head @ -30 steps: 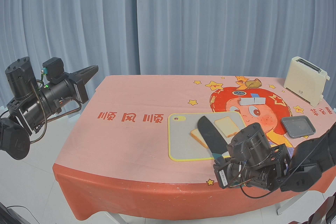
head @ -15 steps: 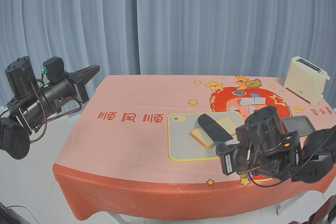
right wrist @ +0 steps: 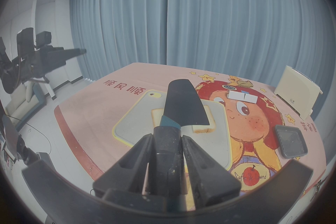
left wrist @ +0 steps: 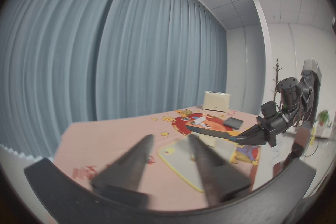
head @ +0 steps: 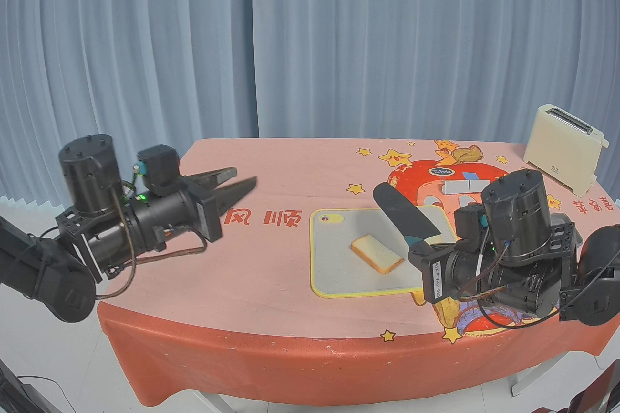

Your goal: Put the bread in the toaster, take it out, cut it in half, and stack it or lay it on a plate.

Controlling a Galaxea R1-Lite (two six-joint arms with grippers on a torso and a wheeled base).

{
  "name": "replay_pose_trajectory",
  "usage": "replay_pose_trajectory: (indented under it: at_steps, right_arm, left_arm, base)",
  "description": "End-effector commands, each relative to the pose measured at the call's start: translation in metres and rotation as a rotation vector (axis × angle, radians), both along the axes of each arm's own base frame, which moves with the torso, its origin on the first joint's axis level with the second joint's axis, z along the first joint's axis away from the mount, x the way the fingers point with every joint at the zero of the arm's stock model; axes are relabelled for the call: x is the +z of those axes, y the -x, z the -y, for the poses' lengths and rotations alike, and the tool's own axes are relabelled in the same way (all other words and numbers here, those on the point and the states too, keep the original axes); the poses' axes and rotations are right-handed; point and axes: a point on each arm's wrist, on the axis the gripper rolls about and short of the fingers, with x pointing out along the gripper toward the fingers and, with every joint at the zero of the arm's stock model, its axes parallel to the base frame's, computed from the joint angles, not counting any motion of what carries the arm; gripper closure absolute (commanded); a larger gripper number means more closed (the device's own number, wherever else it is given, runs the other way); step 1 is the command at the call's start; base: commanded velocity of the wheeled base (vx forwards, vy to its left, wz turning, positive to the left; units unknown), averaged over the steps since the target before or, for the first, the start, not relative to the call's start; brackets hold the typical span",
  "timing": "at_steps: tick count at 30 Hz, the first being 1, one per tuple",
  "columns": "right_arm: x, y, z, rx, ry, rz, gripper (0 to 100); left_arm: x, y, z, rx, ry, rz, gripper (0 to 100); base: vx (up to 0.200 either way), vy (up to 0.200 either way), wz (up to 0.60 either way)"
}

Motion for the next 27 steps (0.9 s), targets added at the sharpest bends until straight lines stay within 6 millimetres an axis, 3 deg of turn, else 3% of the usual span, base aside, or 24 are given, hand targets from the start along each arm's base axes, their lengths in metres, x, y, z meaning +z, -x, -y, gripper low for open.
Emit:
replay_pose_trajectory:
  at_steps: [1,8,20,27]
  right_arm:
    - [0.001,0.001,0.001,0.002,0.0,0.005,100]
    - [-0.001,0.003,-0.002,0.024,0.019,0.001,100]
    - [-0.008,0.017,-0.015,0.103,0.046,-0.012,100]
    - [-0.009,0.018,-0.026,0.125,0.019,0.022,100]
  left_arm:
    - [-0.036,-0.006,0.043,-0.102,0.108,-0.204,0]
    - [-0.047,-0.011,0.079,-0.169,0.407,-0.538,0]
    - [-0.049,-0.02,0.087,-0.207,0.531,-0.695,0]
    - [-0.066,-0.03,0.095,-0.199,0.565,-0.792,0]
  base:
    - [0.0,0.0,0.0]
    - [0.0,0.0,0.0]
    - [0.0,0.0,0.0]
    - [0.0,0.0,0.0]
